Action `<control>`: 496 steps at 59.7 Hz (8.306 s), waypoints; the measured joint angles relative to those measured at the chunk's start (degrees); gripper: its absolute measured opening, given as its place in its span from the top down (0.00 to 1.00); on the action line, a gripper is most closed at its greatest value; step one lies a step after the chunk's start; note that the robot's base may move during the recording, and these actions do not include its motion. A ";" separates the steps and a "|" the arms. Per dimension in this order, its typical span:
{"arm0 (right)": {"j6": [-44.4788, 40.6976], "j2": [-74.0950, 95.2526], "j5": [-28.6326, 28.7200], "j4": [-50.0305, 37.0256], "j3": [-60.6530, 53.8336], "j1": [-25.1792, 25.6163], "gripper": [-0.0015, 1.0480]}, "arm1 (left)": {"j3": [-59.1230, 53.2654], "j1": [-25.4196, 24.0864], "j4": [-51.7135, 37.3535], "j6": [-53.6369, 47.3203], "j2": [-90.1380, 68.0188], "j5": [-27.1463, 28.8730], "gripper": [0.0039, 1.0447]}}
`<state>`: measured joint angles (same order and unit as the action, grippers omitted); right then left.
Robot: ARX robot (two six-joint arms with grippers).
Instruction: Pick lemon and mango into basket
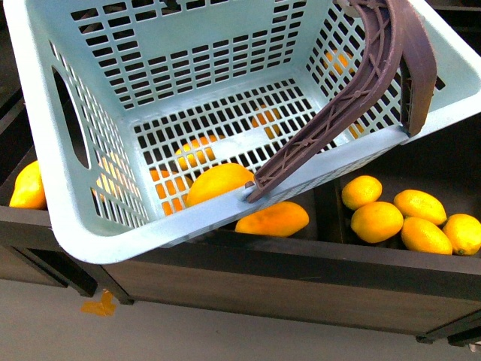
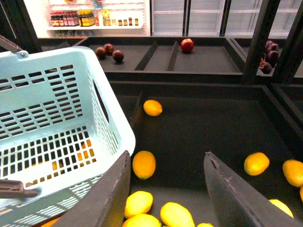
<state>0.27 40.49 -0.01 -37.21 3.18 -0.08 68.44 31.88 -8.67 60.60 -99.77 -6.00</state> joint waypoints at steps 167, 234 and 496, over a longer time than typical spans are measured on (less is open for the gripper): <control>41.40 83.03 -9.38 32.22 58.53 19.71 0.08 | 0.04 0.00 0.00 0.04 0.00 -0.09 0.96; 46.45 110.20 -13.73 41.16 86.07 17.05 0.08 | 0.04 0.00 0.00 0.07 0.02 -0.09 0.96; 0.04 -12.74 -0.04 9.84 -2.16 -0.11 0.98 | -0.13 0.04 0.02 0.11 -0.04 -0.04 0.96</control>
<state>0.32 27.75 -0.05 -27.38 1.02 -0.19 68.31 31.92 -8.64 60.71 -99.81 -6.04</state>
